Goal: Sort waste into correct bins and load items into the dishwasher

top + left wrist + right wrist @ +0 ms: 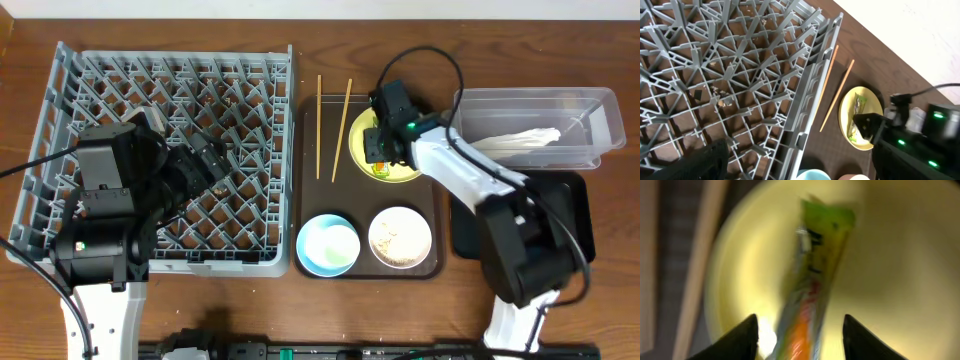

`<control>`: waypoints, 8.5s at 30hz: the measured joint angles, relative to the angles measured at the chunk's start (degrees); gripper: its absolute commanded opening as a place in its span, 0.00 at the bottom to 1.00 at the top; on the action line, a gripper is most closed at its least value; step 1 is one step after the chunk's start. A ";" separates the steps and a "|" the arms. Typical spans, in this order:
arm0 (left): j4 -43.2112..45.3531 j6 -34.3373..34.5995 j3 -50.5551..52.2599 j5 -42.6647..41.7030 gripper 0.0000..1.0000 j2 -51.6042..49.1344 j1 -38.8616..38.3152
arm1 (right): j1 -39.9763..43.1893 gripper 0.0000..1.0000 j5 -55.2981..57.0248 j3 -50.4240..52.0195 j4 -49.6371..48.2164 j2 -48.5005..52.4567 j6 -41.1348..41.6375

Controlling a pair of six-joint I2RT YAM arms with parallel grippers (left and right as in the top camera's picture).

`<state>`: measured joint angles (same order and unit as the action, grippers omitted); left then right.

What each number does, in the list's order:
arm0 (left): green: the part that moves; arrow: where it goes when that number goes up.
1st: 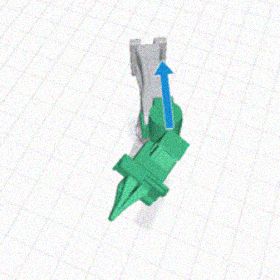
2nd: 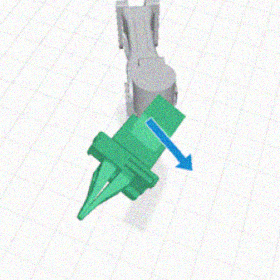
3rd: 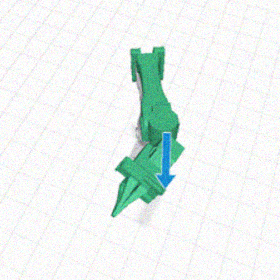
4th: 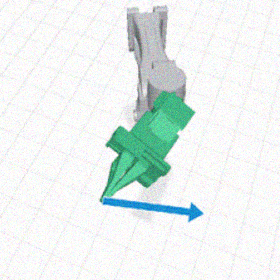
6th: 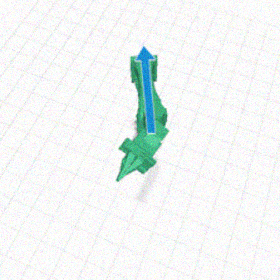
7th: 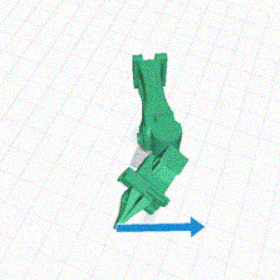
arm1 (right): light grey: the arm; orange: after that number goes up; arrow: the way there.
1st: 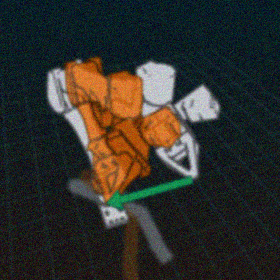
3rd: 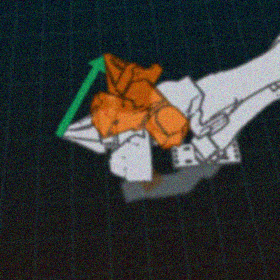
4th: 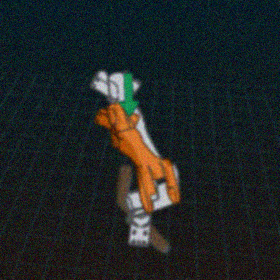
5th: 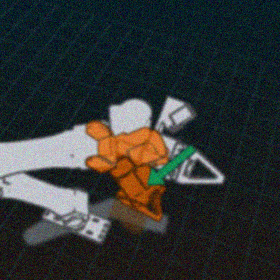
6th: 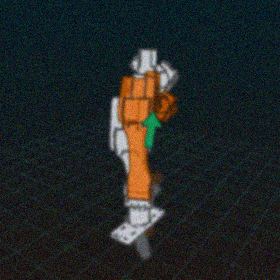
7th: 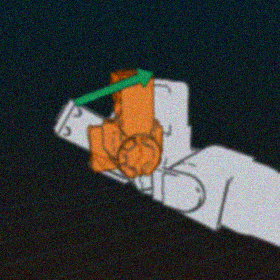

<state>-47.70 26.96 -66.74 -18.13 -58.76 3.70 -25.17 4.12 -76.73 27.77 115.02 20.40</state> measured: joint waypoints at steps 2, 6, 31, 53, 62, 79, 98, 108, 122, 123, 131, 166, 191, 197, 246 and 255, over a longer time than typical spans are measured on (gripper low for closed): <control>0.02 0.00 0.00 0.00 0.93 0.00 0.00 | 0.17 0.17 1.07 0.17 -0.57 0.81 0.96; 0.02 0.00 0.00 0.00 0.94 0.00 0.00 | 0.28 0.01 2.62 0.22 -1.33 0.42 2.99; -0.02 0.02 0.00 0.00 0.93 0.00 0.00 | 30.18 0.49 5.81 -0.35 9.20 -14.47 32.06; -3.98 0.00 0.00 0.00 0.93 0.00 0.00 | 14.45 0.54 -29.83 -0.35 27.19 -27.67 -9.05; -3.98 -1.55 0.00 0.00 0.93 0.00 0.00 | -5.40 0.46 -28.00 4.59 30.51 -27.10 -18.12; -5.11 -1.73 0.00 0.00 0.93 0.00 0.00 | -17.16 0.15 -14.73 19.28 13.99 -25.77 -9.94; -2.40 -1.75 0.00 -5.16 0.93 0.00 0.00 | -5.53 0.01 -19.85 10.71 16.26 -30.67 -8.02; 9.55 -1.79 -0.04 -31.56 0.92 -2.82 0.00 | 11.15 0.01 -58.90 7.41 -6.19 -34.91 -14.43; 23.52 -1.75 -0.04 -60.06 0.92 -7.89 -6.95 | 8.96 0.01 -79.71 7.41 -16.92 -34.86 -12.66; 24.30 -1.70 -0.04 -61.11 0.92 -7.89 -7.76 | 8.76 0.01 -79.23 7.41 -16.96 -34.86 -12.44; 24.87 -1.70 -0.04 -63.25 0.84 -7.91 -11.69 | 6.21 0.01 -79.43 7.41 -23.30 -34.82 -11.13; -2.95 -4.63 -0.26 -26.29 0.59 -7.78 0.04 | 16.85 0.76 -59.45 7.28 -1.07 -34.93 -3.41; -19.08 1.97 -0.50 7.15 0.58 -7.37 2.16 | -0.83 0.80 -14.56 7.37 18.71 -34.95 -7.87; -18.69 2.21 -0.50 7.67 0.58 -9.44 -0.28 | -0.83 0.80 -14.21 7.37 18.56 -34.95 -7.89; -22.21 2.56 6.08 5.03 0.83 -13.09 9.70 | -0.83 0.82 -13.51 7.37 18.03 -34.95 -7.87; -20.61 -9.60 -6.21 -5.35 0.83 -12.61 5.95 | -0.83 0.71 -8.39 7.37 18.21 -34.95 -5.03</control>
<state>-68.31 17.37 -72.95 -23.49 -71.37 9.65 -26.00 -4.27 -69.36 45.98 80.07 15.38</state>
